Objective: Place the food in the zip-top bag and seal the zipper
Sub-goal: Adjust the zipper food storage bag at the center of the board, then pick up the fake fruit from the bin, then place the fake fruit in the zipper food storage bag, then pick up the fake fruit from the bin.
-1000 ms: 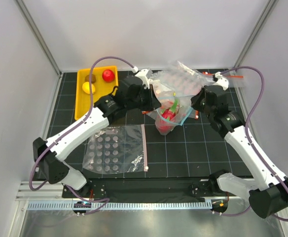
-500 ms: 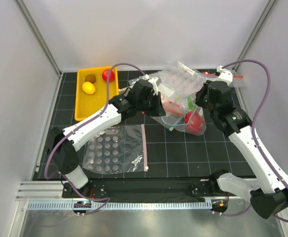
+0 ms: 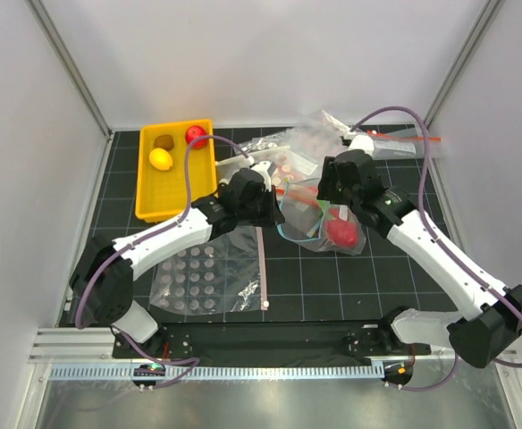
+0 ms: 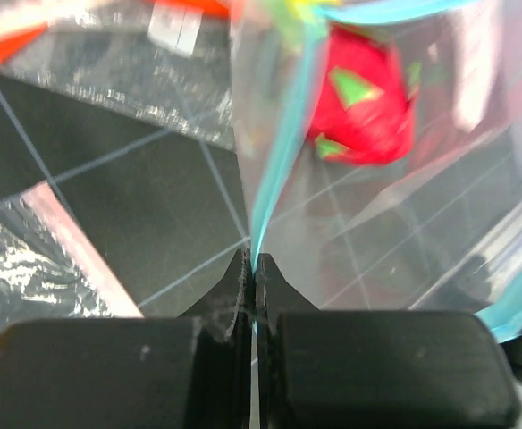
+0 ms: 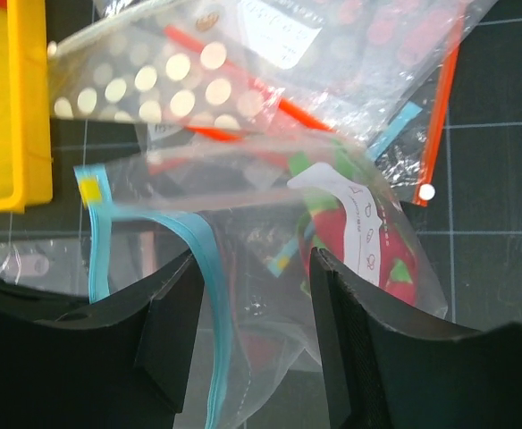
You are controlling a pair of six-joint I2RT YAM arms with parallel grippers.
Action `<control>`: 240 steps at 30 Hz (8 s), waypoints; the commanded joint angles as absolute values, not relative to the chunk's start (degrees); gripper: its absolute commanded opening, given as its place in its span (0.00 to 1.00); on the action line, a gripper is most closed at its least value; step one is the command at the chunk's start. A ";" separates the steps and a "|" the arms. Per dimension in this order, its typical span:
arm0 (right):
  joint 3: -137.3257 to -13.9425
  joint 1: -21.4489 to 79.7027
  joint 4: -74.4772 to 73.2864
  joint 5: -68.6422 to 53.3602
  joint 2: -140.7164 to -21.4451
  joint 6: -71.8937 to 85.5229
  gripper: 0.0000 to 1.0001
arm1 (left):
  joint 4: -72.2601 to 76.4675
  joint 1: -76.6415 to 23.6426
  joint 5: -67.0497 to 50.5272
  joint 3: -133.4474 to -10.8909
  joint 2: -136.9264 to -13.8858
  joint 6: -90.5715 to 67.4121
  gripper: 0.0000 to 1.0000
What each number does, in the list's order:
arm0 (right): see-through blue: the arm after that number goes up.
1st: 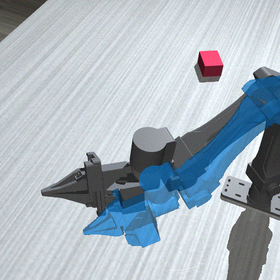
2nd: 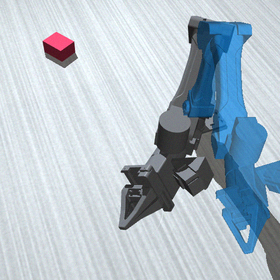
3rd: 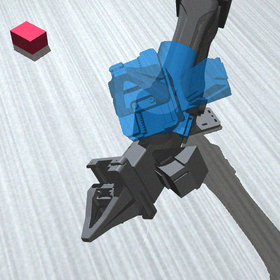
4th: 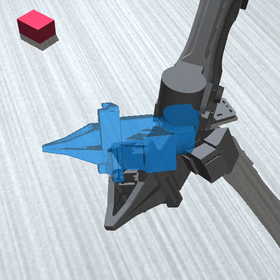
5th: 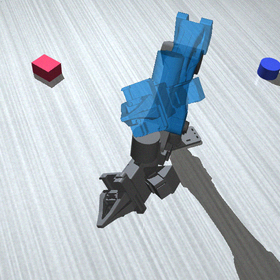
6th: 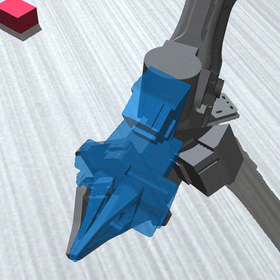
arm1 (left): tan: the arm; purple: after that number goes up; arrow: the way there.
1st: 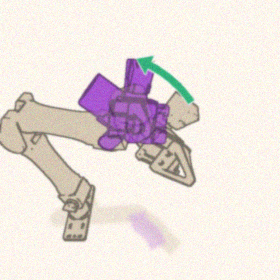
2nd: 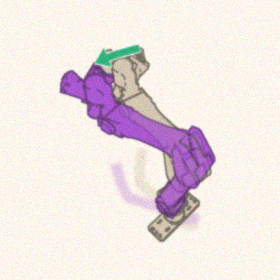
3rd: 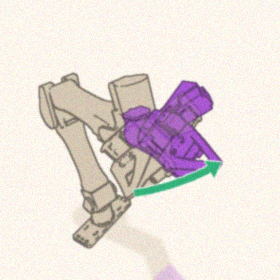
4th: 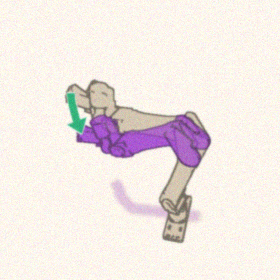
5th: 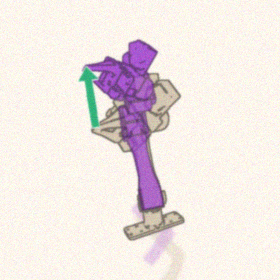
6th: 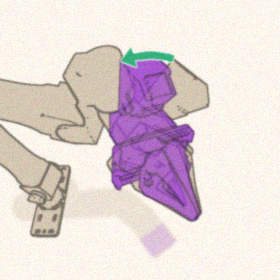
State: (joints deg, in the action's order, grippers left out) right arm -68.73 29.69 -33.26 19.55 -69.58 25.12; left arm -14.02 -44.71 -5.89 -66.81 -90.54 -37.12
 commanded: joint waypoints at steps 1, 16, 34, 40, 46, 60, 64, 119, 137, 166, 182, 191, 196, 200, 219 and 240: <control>-72.50 34.44 -35.85 26.34 -71.01 23.12 0.56 | -8.26 -44.47 -3.69 -66.88 -86.40 -36.30 0.00; -74.10 41.31 -38.76 34.45 -72.95 23.12 0.27 | -9.75 -41.93 -0.54 -67.76 -88.16 -34.72 0.08; -67.86 41.31 -29.62 33.66 -67.77 23.12 0.01 | -11.59 -33.42 20.91 -65.55 -76.72 -37.17 1.00; -67.23 41.31 -28.65 32.87 -67.67 23.03 0.01 | -17.92 -24.72 22.33 -77.33 -84.45 -37.26 1.00; -67.41 41.31 -28.65 31.91 -68.64 23.20 0.01 | -25.48 -17.77 26.36 -89.01 -93.85 -33.76 1.00; -66.27 41.31 -27.86 30.06 -68.03 23.82 0.01 | -30.06 -5.80 23.30 -105.72 -116.97 -32.43 1.00; -66.01 41.31 -27.69 30.50 -67.50 23.91 0.01 | -32.78 -3.70 21.89 -112.21 -123.91 -32.52 1.00; -63.20 41.22 -24.97 30.32 -63.02 23.11 0.01 | 10.10 -36.29 -10.80 -54.32 -75.15 -35.87 0.34; -60.38 41.31 -21.36 29.88 -60.47 24.87 0.01 | 1.50 -48.60 -11.34 -63.54 -83.58 -28.13 0.46; -59.42 41.31 -20.66 30.15 -58.80 25.22 0.01 | -5.10 -46.41 19.49 -60.73 -70.49 -27.24 1.00; -59.15 41.31 -20.04 29.88 -59.85 25.22 0.01 | -12.47 -22.17 19.51 -75.91 -84.98 -37.88 1.00; -59.06 41.22 -19.69 28.92 -60.12 25.49 0.01 | -17.49 -12.58 21.62 -90.16 -100.97 -31.12 1.00; -59.15 41.22 -19.51 28.48 -60.38 25.49 0.01 | -18.63 -9.58 24.95 -98.93 -109.23 -25.76 1.00; -58.97 41.31 -19.25 27.95 -60.82 25.66 0.01 | -20.65 -6.69 25.93 -106.16 -116.71 -23.38 1.00; -59.06 41.31 -19.07 25.05 -61.78 26.63 0.01 | -21.71 -0.44 17.41 -127.16 -140.62 -12.31 1.00; -59.24 41.31 -19.07 22.76 -62.23 27.33 0.01 | -18.64 -0.26 18.46 -136.93 -151.70 -3.60 0.79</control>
State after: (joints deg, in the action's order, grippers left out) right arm -58.54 41.12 -22.68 23.11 -62.26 26.52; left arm -21.10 -0.62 19.33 -134.15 -151.24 -5.30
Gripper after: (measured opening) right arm 0.041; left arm 0.825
